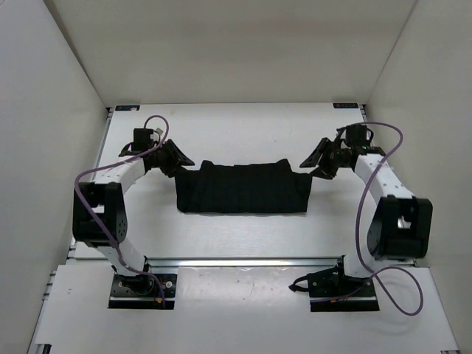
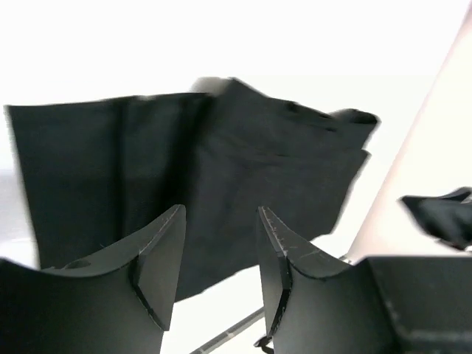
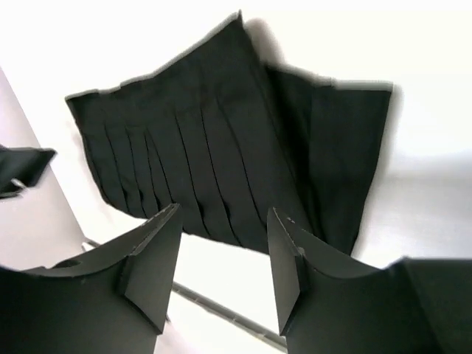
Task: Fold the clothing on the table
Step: Fold the skirt
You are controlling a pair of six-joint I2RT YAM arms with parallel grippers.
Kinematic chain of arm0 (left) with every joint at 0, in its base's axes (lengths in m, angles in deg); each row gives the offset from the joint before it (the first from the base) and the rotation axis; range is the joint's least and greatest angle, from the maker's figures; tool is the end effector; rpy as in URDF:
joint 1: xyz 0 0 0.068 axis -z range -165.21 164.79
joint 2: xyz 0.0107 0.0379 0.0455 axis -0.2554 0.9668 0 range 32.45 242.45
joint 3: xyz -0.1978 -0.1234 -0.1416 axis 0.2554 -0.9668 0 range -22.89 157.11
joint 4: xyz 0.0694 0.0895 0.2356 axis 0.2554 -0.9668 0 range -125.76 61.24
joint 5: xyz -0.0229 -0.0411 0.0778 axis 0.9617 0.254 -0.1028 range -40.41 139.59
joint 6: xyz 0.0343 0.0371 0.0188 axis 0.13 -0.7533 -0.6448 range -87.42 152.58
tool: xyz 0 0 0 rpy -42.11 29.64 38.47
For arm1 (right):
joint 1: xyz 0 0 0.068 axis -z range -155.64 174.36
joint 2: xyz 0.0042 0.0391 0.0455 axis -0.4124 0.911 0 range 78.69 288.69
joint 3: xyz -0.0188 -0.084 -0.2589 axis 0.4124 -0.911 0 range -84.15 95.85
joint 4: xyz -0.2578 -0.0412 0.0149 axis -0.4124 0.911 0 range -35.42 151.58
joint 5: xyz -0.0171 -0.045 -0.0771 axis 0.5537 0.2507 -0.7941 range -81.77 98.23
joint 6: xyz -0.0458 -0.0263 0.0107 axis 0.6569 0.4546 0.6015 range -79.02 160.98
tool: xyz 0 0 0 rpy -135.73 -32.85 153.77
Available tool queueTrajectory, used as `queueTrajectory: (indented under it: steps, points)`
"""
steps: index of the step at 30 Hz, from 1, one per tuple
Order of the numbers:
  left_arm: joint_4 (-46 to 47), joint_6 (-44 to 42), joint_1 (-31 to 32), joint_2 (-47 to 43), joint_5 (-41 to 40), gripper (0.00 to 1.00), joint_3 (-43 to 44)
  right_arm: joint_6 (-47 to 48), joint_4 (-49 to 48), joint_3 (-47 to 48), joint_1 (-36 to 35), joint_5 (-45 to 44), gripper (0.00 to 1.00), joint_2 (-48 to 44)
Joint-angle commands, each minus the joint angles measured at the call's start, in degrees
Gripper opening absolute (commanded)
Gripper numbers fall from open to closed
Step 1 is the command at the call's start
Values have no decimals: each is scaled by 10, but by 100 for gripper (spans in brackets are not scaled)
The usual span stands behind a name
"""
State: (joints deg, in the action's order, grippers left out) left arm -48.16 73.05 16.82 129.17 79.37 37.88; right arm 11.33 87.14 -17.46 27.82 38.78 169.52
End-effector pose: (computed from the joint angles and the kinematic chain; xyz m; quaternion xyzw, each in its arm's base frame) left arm 0.3433 -0.0298 0.1941 -0.2315 0.8963 -0.3329 0.1793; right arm 0.3299 -0.0019 0.2447 0.1910 0.9074 0.3085 0.2121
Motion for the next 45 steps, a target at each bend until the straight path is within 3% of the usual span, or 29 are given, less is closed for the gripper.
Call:
queueTrajectory:
  steps: [1, 4, 8, 12, 16, 18, 19, 20, 21, 25, 32, 39, 45]
  points:
    - [52, 20, -9, -105, 37, 54, -13, -15, -35, -91, 8, -32, 47, -95]
    - [59, 35, 1, -184, 24, 54, -99, -48, -76, -198, 8, -30, 51, -152]
    - [47, 32, 61, -246, -81, 53, -159, -110, -151, -300, -8, -47, 51, -195]
    - [31, 15, 106, -240, -152, 52, -190, -125, -144, -293, -51, -106, 53, -153]
    - [26, 4, 149, -210, -214, 51, -204, -166, -202, -314, -50, -124, 54, -136]
    - [26, -5, 154, -198, -231, 51, -214, -172, -232, -317, -43, -116, 47, -122]
    - [22, -15, 153, -191, -234, 50, -213, -165, -233, -314, -39, -103, 31, -109]
    - [22, -18, 153, -184, -241, 50, -214, -153, -232, -305, -36, -94, 11, -102]
    - [12, -31, 154, -178, -248, 49, -215, -135, -225, -291, -36, -80, 0, -98]
    - [39, -34, 155, -165, -235, 44, -233, -68, -192, -246, -18, -64, 0, -96]
    - [55, -18, 215, -57, -228, 41, -169, -4, -107, -127, -29, -40, 0, -108]
    - [63, -3, 277, 14, -205, 37, -88, 32, -75, 39, -137, 1, 0, -97]
    - [103, 16, 250, 5, -174, 35, -121, 13, -102, 109, -294, -14, 0, 7]
